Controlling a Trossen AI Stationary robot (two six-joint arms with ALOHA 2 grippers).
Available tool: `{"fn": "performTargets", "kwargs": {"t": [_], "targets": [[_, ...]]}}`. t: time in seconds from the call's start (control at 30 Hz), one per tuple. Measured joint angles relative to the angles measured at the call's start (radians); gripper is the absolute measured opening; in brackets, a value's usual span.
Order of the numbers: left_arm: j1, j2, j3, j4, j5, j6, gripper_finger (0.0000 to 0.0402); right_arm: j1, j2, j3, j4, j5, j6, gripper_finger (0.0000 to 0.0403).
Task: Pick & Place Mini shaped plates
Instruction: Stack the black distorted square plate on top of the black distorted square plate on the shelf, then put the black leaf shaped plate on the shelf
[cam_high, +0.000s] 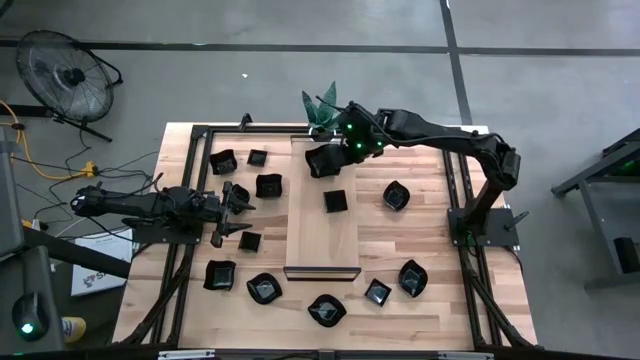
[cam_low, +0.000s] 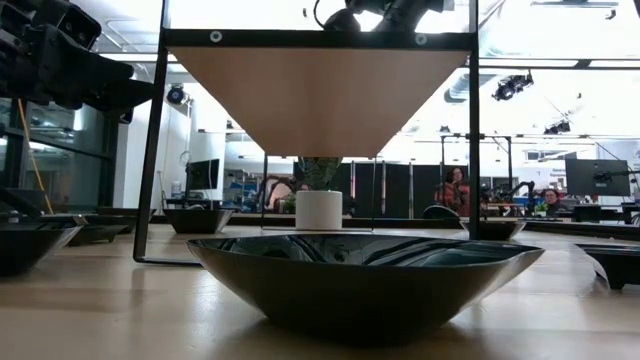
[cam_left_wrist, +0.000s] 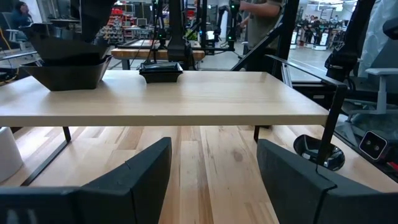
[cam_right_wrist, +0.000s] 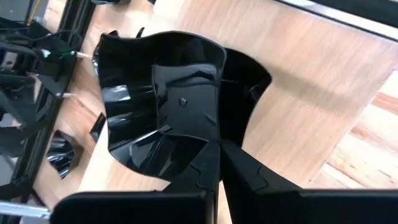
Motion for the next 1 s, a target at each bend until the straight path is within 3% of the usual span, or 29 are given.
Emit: {"fn": "performTargets", "kwargs": {"t": [0.77,1.0], "targets": [[0.0,0.0,0.0,0.0,0.0,0.0,0.0234,0.008,-0.031,0.021,-0.002,-0.045,-0.059,0.0071],[0.0,0.0,0.0,0.0,0.0,0.0,0.0234,0.072,-0.139,0.015,-0.166,0.022,-0.119,0.0071]]}}
